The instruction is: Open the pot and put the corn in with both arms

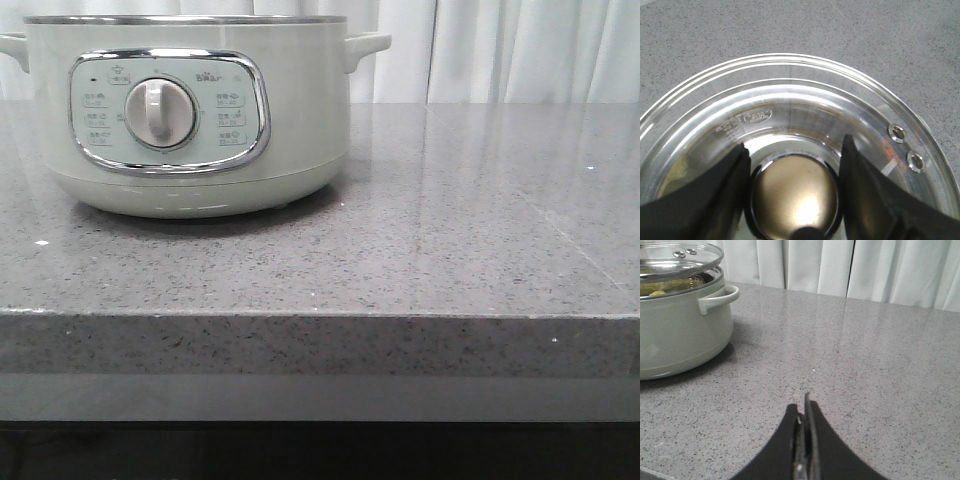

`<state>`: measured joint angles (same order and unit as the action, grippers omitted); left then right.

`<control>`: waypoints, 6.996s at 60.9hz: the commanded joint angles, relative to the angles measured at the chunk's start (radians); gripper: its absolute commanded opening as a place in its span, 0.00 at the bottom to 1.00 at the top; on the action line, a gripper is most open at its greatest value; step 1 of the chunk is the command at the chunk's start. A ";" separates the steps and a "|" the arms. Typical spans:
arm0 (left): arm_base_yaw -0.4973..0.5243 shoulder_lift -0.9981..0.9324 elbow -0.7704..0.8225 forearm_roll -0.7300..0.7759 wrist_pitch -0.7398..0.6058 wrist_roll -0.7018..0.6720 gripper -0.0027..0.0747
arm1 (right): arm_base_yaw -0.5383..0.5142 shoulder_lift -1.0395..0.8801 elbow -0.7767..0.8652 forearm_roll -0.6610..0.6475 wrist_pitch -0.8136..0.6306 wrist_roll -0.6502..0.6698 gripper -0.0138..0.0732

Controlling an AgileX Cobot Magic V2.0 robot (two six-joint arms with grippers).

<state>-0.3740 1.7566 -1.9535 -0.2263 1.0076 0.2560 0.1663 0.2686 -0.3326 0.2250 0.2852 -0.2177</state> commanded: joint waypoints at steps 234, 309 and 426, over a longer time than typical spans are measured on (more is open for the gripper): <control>0.006 -1.646 1.545 0.206 -0.747 -0.189 0.01 | -0.004 0.006 -0.030 0.011 -0.069 -0.009 0.08; 0.388 -1.786 1.961 0.196 -0.850 -0.189 0.01 | -0.004 0.006 -0.030 0.011 -0.069 -0.009 0.08; 0.388 -1.784 1.961 0.196 -0.850 -0.189 0.01 | -0.163 -0.300 0.358 -0.040 -0.174 0.093 0.08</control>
<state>0.0133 -0.0059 0.0080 -0.0210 0.2420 0.0742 0.0113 -0.0093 0.0277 0.1929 0.1826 -0.1256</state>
